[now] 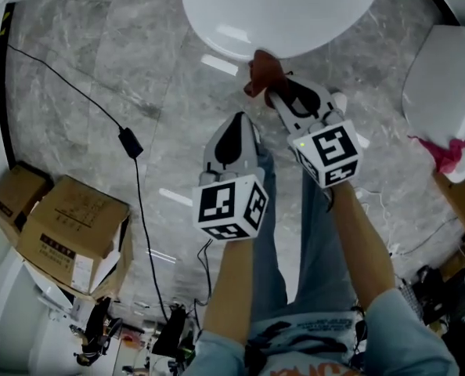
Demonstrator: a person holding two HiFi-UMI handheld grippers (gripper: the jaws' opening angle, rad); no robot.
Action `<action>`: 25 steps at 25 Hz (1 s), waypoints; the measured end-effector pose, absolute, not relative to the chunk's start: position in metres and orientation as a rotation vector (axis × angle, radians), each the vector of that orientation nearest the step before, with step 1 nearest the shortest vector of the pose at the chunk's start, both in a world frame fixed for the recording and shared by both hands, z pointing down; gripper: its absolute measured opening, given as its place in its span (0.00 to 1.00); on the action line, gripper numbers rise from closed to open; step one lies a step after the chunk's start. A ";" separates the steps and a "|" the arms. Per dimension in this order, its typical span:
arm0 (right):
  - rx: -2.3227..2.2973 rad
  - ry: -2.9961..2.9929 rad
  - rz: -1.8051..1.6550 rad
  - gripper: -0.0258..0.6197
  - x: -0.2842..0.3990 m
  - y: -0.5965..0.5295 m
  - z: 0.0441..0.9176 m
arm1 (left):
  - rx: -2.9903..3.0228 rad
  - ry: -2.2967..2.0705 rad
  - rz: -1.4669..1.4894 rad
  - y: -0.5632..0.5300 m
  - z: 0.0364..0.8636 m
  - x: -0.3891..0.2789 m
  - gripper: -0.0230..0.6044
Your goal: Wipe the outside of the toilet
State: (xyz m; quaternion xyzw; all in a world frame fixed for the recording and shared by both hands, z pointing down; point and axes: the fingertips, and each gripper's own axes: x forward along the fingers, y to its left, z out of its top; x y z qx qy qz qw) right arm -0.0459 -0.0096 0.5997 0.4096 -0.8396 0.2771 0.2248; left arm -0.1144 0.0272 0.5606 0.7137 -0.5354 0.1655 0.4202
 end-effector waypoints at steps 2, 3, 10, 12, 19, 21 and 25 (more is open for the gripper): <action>1.066 -2.322 0.756 0.18 -0.050 -0.011 0.606 | 1.766 -1.364 0.419 0.025 0.565 -0.111 0.03; 1.045 -2.324 0.753 0.18 -0.050 -0.013 0.610 | 1.750 -1.385 0.421 0.023 0.566 -0.111 0.03; 0.998 -2.320 0.743 0.18 -0.034 -0.018 0.623 | 1.696 -1.456 0.451 0.014 0.577 -0.105 0.03; 0.998 -2.312 0.749 0.18 -0.030 -0.017 0.626 | 1.696 -1.453 0.460 0.013 0.578 -0.100 0.03; 1.035 -2.265 0.780 0.18 0.003 -0.019 0.633 | 1.698 -1.427 0.496 0.013 0.585 -0.076 0.03; 1.046 -2.254 0.781 0.18 0.015 -0.020 0.635 | 1.704 -1.421 0.507 0.012 0.587 -0.067 0.03; 1.075 -2.235 0.783 0.18 0.041 -0.026 0.638 | 1.722 -1.405 0.524 0.008 0.591 -0.045 0.03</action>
